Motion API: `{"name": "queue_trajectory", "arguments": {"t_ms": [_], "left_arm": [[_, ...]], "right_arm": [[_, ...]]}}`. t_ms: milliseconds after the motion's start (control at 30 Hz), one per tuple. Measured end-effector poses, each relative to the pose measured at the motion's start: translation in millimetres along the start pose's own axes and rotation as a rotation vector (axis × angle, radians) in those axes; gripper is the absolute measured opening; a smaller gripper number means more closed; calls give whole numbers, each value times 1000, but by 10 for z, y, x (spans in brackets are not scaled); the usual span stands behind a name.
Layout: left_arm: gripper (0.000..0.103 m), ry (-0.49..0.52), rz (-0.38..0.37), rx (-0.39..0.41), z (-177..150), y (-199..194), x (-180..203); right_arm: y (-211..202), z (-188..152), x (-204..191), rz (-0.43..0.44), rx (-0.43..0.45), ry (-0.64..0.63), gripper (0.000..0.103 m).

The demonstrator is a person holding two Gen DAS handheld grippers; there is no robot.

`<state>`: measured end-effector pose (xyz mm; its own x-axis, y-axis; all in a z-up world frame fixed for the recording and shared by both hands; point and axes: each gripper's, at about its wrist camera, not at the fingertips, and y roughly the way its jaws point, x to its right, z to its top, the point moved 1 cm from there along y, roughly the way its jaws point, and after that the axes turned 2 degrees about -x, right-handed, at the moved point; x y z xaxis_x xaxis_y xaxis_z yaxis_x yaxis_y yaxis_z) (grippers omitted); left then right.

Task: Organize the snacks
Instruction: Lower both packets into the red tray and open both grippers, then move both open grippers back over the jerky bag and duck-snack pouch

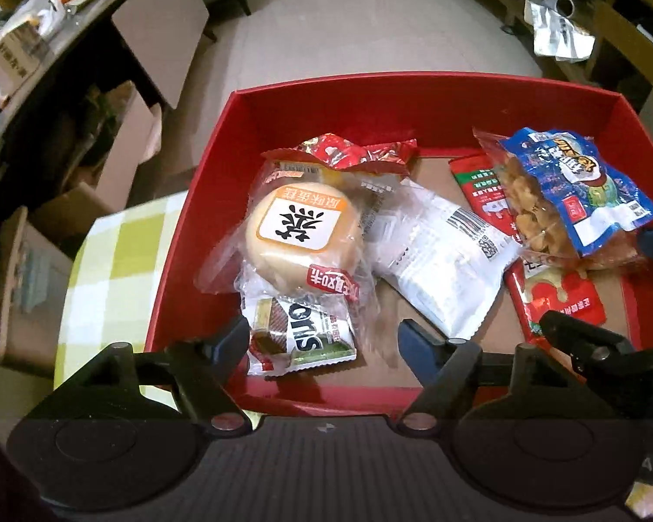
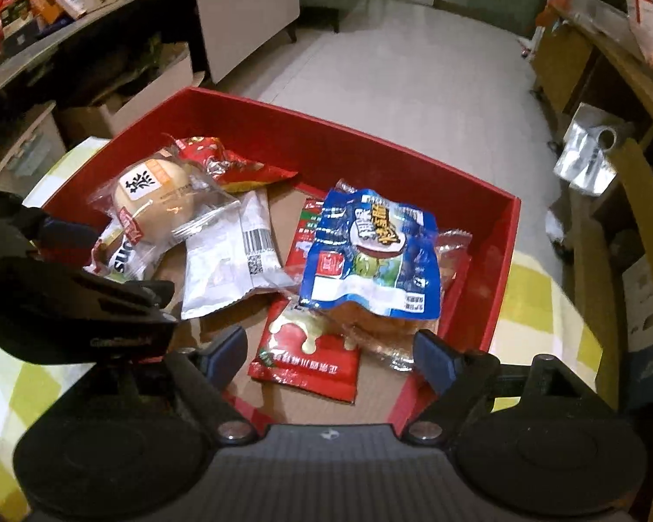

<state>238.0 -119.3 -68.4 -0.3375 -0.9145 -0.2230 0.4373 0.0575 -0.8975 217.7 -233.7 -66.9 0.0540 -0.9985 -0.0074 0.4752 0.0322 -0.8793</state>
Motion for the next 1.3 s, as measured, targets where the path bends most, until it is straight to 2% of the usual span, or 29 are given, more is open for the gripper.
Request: {"name": "queue_trajectory", "arguments": {"t_ms": [133,233,333,500,700,933,1067,1300], "left_arm": [[81,-7,2,-19,-120,-107,-20],[82,9,22,2,-188,-231,-5],[83,-14,-2,15,-234,-368,-54],[85,-3,56,70,-303,-567,-15],[86,-22,60,125,-423,-830,4],[87,-49,-3,119,-690,-1009,-10],[87,-43,3,94,-916,-1012,50],[87,-60,-13,64,-1209,-1060,37]], "right_arm": [[-44,-33,-10,4,-10,-8,90],[-166,-29,16,-11,34,22,90],[-324,-78,-5,6,59,41,90],[-613,-153,36,-13,139,120,90],[-960,-312,77,0,202,189,90],[-1108,-653,40,-7,155,226,91],[-1102,-876,-30,-11,104,240,91],[-1222,-1131,-157,-17,86,258,91]]}}
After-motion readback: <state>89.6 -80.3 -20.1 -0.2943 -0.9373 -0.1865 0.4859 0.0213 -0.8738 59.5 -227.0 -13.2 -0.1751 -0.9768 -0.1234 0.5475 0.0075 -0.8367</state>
